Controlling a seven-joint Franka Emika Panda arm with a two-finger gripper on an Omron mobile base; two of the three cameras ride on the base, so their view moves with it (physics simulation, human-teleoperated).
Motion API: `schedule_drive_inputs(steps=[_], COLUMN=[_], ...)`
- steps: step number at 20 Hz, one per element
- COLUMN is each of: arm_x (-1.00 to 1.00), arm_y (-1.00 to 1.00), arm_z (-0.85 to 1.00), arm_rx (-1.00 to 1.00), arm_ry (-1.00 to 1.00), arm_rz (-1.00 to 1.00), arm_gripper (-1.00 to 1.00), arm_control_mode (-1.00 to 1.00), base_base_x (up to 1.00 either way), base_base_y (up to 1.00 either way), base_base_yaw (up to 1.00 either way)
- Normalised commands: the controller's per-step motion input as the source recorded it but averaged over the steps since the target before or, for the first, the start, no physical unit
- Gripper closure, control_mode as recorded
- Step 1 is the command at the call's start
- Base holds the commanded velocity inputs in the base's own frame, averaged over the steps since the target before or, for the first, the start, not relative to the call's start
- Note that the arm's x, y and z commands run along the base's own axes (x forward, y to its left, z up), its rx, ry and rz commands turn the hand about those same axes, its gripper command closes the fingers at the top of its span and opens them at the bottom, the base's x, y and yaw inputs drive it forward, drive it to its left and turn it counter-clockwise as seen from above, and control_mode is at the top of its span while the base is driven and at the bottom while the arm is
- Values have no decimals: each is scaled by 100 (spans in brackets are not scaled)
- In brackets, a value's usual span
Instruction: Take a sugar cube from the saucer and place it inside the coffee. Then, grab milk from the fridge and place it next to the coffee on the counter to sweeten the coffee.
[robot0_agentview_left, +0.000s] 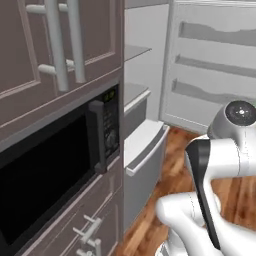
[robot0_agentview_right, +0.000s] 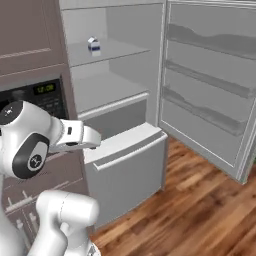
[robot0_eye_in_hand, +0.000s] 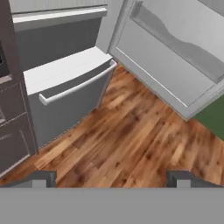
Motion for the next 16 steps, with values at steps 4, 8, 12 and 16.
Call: schedule_drive_inputs(steps=[4,8,12,16], arm_x=[0,0,0,0], arm_y=[0,0,0,0], arm_z=[0,0,0,0], arm_rx=[0,0,0,0], arm_ry=[0,0,0,0], arm_rz=[0,0,0,0], arm_gripper=[-100,-100,-100,-100], arm_control_mode=[100,100,100,100], base_base_x=[77,47,16,10], base_base_y=[-74,-77,-55,-32], base_base_yaw=[55,60,64,60])
